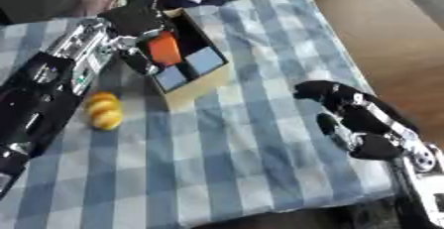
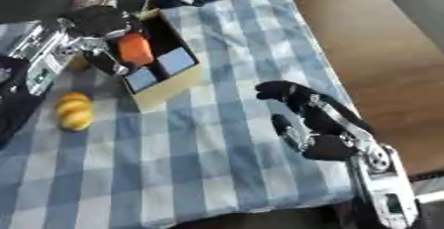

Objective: Pick up objects on the table and place them in the box.

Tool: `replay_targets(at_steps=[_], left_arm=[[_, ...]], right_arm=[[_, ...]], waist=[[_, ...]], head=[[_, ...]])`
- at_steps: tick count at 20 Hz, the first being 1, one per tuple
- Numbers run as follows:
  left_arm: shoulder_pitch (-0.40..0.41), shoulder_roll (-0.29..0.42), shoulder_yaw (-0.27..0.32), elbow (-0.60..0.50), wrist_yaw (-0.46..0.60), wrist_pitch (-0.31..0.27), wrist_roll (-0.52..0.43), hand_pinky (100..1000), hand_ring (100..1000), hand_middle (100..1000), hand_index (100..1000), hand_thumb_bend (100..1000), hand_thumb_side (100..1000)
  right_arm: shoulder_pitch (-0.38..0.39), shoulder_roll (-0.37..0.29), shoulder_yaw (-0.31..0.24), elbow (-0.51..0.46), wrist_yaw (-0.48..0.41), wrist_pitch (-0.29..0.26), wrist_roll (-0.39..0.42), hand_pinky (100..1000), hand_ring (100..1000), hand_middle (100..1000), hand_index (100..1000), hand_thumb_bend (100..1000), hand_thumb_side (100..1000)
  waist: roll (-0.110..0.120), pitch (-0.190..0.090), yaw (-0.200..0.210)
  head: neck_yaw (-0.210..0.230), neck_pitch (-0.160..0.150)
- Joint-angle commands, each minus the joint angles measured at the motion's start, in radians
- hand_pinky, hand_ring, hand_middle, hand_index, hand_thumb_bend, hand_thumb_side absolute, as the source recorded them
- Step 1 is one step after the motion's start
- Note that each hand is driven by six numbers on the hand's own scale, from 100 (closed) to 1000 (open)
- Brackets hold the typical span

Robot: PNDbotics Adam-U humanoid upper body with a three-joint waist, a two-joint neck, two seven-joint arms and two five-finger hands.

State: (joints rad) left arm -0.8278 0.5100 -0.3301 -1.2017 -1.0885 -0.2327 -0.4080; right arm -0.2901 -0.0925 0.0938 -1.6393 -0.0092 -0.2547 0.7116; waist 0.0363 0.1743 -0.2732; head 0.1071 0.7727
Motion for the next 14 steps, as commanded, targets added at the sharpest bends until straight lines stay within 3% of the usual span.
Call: replay_targets(at_steps=[1,10,14], left_arm=[[-0.015,0.028,0.01,-0.008,-0.004,0.003,-0.029,659,590,665,819,401,176],[-0.011,0.065,0.018,-0.046,0.031,-0.007,-0.109,732,699,765,857,431,271],[-0.007,0.103,0.03,-0.103,0.089,-0.009,-0.13,735,698,752,844,410,260]], right_arm=[[-0.01,-0.003,0.0,-0.011,-0.005,0.002,-0.002,1000,878,863,891,100,377],[-0.007,-0.003,-0.003,-0.01,-0.003,0.003,-0.004,1000,878,863,891,100,378],[-0.005,-0.004,-0.005,-0.01,-0.002,0.003,-0.005,1000,878,864,891,100,378]], waist=[[0.001,-0.002,0.001],[0.001,-0.007,0.006],[0.002,-0.01,0.011]], head=[[-0.002,-0.003],[-0.007,-0.003],[-0.012,-0.003]])
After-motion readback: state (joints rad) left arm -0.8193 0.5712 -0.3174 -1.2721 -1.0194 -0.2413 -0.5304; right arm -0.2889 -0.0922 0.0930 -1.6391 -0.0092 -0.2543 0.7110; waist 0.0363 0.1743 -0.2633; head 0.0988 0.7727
